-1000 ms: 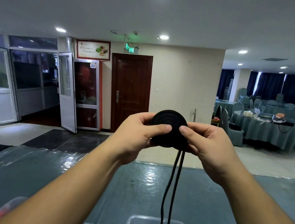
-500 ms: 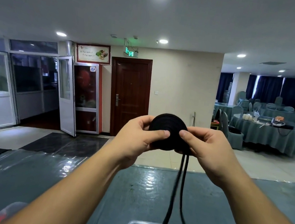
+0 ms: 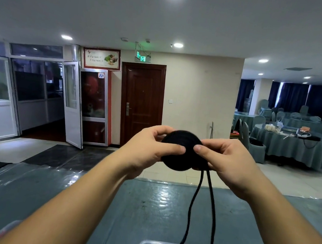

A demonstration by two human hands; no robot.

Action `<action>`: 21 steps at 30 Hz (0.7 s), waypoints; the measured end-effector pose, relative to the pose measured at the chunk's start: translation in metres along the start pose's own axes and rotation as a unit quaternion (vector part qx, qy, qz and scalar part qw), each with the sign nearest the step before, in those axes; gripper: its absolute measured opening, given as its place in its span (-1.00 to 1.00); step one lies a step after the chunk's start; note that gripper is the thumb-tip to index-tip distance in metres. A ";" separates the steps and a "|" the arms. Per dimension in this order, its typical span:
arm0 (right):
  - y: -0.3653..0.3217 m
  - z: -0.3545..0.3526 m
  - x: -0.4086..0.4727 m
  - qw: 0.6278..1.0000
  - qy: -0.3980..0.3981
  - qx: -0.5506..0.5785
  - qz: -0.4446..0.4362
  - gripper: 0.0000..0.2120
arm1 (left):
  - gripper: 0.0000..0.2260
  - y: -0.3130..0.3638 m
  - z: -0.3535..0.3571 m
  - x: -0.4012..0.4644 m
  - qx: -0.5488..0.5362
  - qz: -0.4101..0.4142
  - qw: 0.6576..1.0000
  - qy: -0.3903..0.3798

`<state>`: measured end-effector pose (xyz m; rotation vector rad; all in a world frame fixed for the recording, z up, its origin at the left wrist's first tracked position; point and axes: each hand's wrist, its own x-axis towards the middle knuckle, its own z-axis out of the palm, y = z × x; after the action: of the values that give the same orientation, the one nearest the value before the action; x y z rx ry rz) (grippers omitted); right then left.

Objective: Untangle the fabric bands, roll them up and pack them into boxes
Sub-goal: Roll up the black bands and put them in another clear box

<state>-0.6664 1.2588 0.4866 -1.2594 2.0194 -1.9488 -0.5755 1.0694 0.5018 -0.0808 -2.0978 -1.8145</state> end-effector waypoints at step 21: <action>0.000 0.004 0.000 0.998 0.027 0.057 0.001 -0.85 | -0.74 -0.002 0.001 -0.001 -0.042 -0.004 0.999 -0.017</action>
<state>-0.6638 1.2557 0.4857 -1.1912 1.9016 -2.0858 -0.5755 1.0699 0.4993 -0.1252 -2.0462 -1.9198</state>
